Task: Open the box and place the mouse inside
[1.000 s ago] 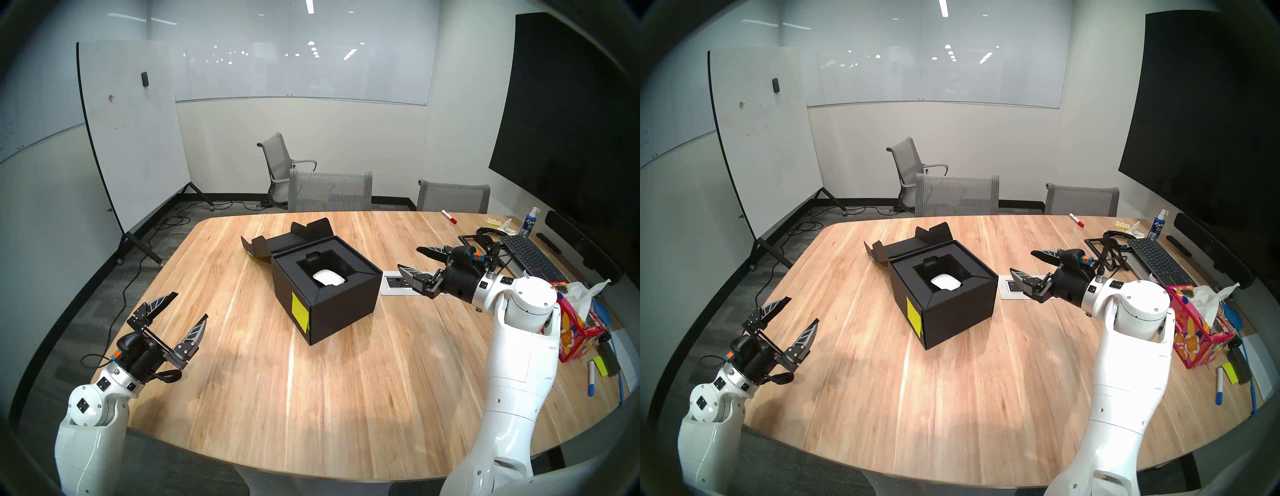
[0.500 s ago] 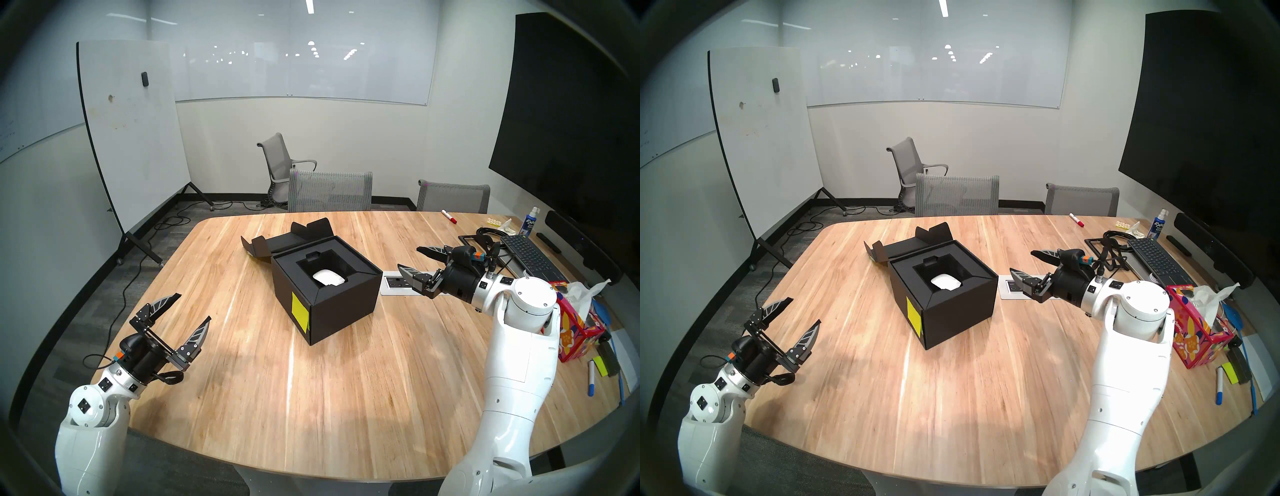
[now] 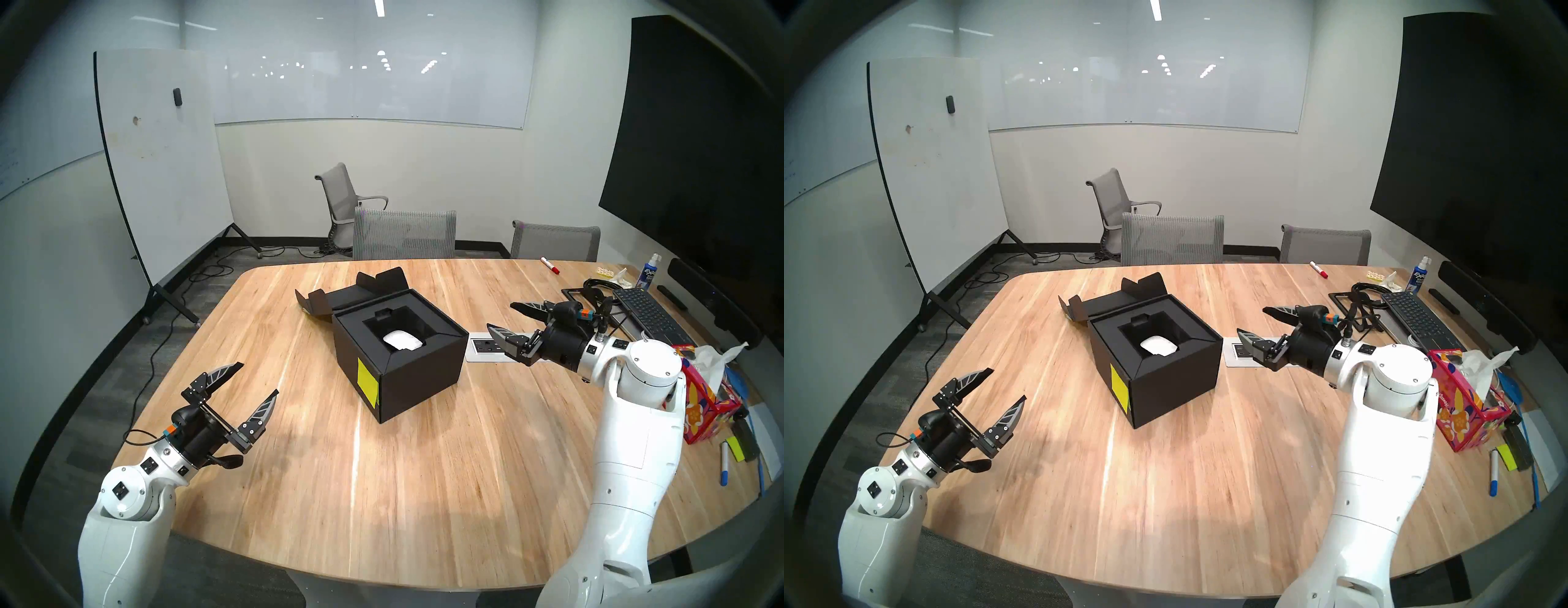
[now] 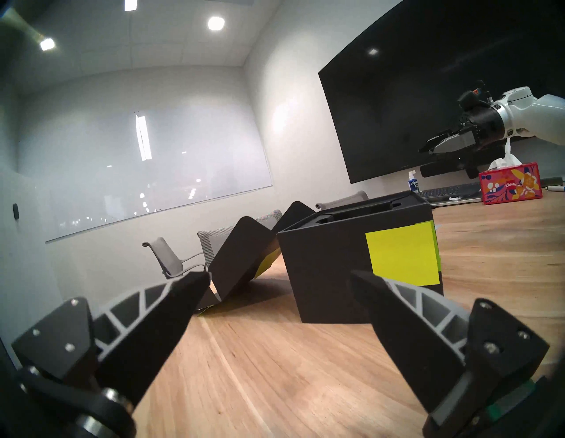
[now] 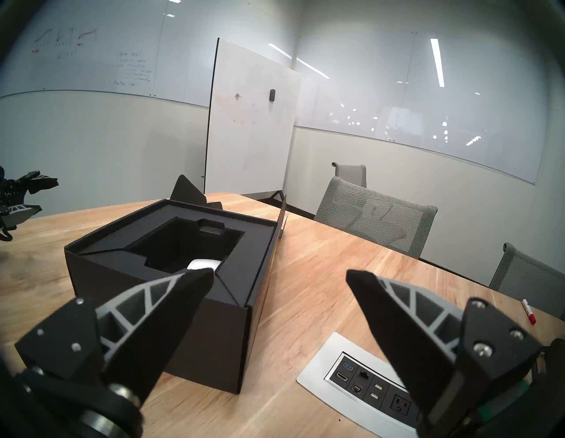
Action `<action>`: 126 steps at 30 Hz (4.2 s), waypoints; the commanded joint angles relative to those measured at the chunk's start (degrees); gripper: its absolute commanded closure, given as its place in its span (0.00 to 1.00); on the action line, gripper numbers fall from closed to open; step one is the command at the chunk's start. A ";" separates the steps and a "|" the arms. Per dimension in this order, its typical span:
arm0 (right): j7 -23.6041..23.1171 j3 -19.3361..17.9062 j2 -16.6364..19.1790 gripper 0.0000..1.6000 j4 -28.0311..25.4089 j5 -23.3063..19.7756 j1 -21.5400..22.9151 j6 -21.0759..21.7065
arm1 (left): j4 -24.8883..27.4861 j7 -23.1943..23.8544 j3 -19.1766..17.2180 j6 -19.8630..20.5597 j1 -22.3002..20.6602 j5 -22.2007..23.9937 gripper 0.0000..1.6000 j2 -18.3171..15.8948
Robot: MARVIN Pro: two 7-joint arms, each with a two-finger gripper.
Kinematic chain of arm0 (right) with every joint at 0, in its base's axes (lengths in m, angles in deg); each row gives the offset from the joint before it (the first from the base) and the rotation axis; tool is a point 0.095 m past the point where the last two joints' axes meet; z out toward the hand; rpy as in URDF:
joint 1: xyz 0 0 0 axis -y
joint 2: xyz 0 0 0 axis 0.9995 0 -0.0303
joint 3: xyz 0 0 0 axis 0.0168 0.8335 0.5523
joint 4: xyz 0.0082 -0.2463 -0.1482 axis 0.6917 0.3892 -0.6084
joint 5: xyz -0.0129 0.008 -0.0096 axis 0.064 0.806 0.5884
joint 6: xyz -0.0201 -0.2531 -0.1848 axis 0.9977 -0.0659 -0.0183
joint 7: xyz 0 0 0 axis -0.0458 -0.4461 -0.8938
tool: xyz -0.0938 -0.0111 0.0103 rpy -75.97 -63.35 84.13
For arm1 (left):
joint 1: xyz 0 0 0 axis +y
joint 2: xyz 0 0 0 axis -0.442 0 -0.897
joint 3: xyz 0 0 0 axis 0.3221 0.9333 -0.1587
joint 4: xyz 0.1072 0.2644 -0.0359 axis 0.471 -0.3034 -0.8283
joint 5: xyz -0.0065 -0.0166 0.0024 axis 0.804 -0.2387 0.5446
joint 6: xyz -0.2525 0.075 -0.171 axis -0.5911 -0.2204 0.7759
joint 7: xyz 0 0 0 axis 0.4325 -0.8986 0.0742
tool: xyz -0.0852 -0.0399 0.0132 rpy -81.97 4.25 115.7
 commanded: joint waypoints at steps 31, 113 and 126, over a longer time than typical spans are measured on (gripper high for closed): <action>-0.42 -0.18 -0.28 0.00 -1.09 0.11 1.20 -0.10 | -16.84 0.84 8.46 6.00 -21.34 -2.84 0.00 -2.44; -1.53 -1.10 -1.35 0.00 -1.10 1.37 1.79 -0.45 | -52.14 -8.46 19.88 2.87 -50.87 -16.07 0.00 4.73; -1.69 -1.24 -1.51 0.00 -1.10 1.56 1.88 -0.50 | -53.11 -7.82 20.11 2.00 -52.29 -16.29 0.00 5.94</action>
